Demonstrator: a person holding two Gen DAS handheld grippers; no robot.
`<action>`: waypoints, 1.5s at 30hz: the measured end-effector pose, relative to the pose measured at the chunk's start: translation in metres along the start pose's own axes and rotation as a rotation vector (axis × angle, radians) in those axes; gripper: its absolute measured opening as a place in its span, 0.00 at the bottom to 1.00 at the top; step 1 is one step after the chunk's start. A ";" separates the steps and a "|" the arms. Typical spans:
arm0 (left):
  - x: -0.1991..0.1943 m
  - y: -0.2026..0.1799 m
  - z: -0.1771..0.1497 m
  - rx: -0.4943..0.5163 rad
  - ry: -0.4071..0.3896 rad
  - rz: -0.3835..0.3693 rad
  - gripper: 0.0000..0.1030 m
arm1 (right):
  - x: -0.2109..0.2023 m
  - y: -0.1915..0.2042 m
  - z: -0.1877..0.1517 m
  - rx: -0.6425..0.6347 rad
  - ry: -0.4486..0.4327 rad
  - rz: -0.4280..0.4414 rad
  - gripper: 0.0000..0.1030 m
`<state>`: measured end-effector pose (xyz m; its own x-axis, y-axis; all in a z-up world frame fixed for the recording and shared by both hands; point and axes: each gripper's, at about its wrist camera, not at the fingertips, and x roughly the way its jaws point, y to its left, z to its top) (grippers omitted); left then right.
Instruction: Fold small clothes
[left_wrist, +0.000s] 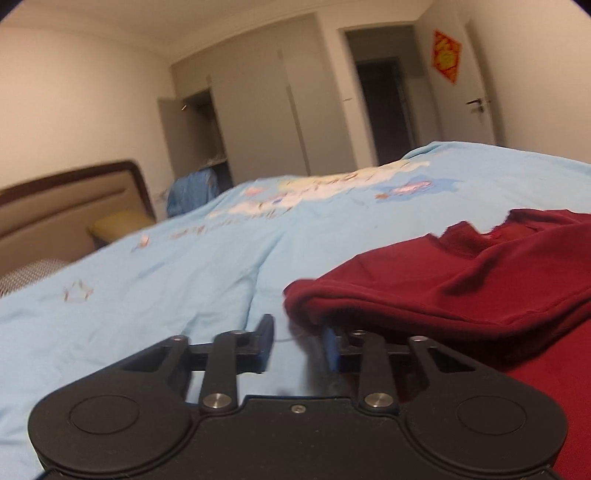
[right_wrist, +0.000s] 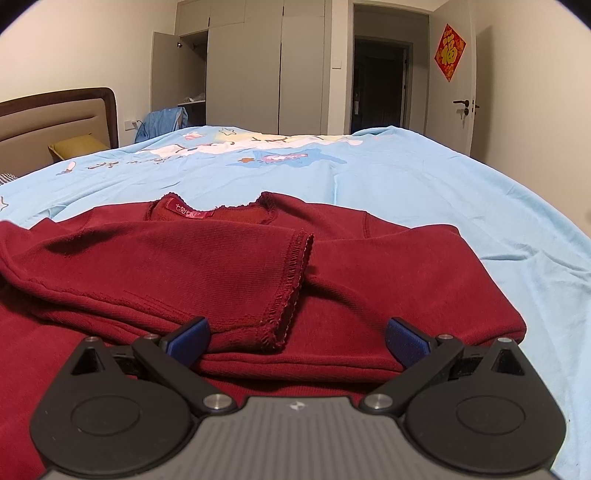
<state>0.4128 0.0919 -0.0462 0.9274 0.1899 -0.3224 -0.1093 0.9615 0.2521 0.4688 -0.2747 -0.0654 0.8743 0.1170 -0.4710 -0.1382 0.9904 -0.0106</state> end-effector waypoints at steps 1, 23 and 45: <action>-0.001 -0.002 0.000 0.011 -0.006 -0.012 0.12 | 0.000 0.000 0.000 0.000 0.000 0.000 1.00; 0.011 0.004 0.006 -0.066 0.044 0.032 0.47 | 0.000 0.001 0.000 0.001 -0.003 0.000 1.00; 0.020 0.018 -0.011 -0.229 0.228 0.021 0.19 | 0.001 0.002 0.000 0.002 -0.008 0.002 1.00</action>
<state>0.4257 0.1154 -0.0584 0.8228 0.2251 -0.5219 -0.2296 0.9716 0.0571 0.4690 -0.2725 -0.0656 0.8776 0.1195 -0.4642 -0.1391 0.9902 -0.0081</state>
